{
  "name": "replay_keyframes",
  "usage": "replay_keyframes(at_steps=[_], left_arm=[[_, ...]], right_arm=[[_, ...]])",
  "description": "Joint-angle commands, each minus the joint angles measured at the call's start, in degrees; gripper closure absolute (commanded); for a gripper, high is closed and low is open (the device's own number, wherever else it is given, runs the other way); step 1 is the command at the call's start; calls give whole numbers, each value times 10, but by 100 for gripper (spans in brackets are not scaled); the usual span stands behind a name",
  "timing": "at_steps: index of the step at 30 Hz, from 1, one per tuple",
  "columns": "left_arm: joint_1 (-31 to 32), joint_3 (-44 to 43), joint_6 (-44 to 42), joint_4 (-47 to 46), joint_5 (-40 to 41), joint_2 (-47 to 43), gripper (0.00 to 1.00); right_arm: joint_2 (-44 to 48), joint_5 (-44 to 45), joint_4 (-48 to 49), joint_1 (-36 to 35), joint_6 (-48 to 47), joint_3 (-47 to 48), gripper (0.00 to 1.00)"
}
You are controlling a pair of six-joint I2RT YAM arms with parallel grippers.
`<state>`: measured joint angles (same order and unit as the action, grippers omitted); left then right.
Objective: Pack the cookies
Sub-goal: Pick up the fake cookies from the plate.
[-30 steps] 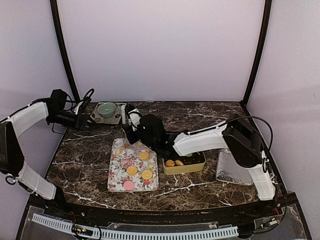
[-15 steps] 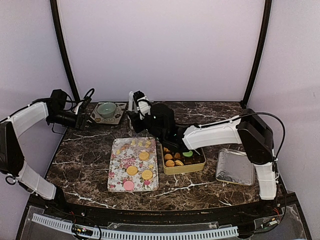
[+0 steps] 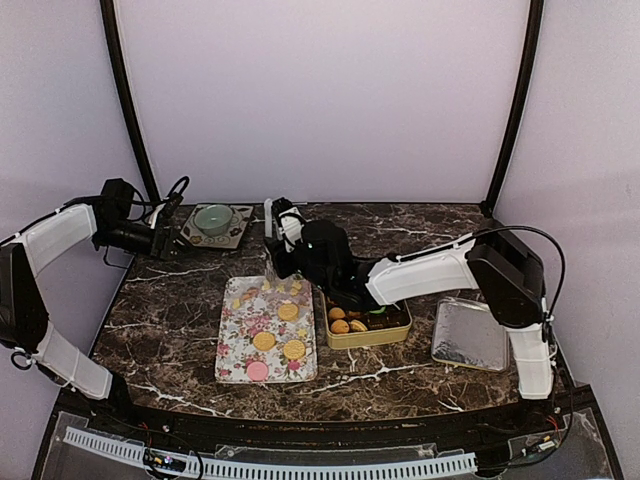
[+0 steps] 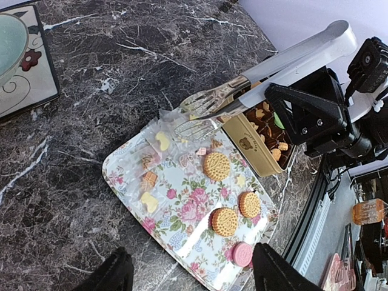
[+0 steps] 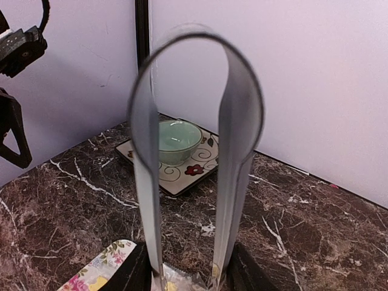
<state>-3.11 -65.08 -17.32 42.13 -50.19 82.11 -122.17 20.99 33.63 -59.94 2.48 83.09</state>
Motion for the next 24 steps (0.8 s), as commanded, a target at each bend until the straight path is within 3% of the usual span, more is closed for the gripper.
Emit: replay_keyframes(at_steps=[1, 19, 24], left_arm=[[-1, -2, -8, 14, -10, -8, 30], [-1, -10, -5, 14, -21, -6, 33], [-1, -8, -3, 13, -26, -9, 33]], right_arm=[[-10, -8, 23, -1, 24, -4, 60], [-15, -12, 6, -23, 45, -22, 68], [-7, 1, 4, -25, 39, -22, 75]])
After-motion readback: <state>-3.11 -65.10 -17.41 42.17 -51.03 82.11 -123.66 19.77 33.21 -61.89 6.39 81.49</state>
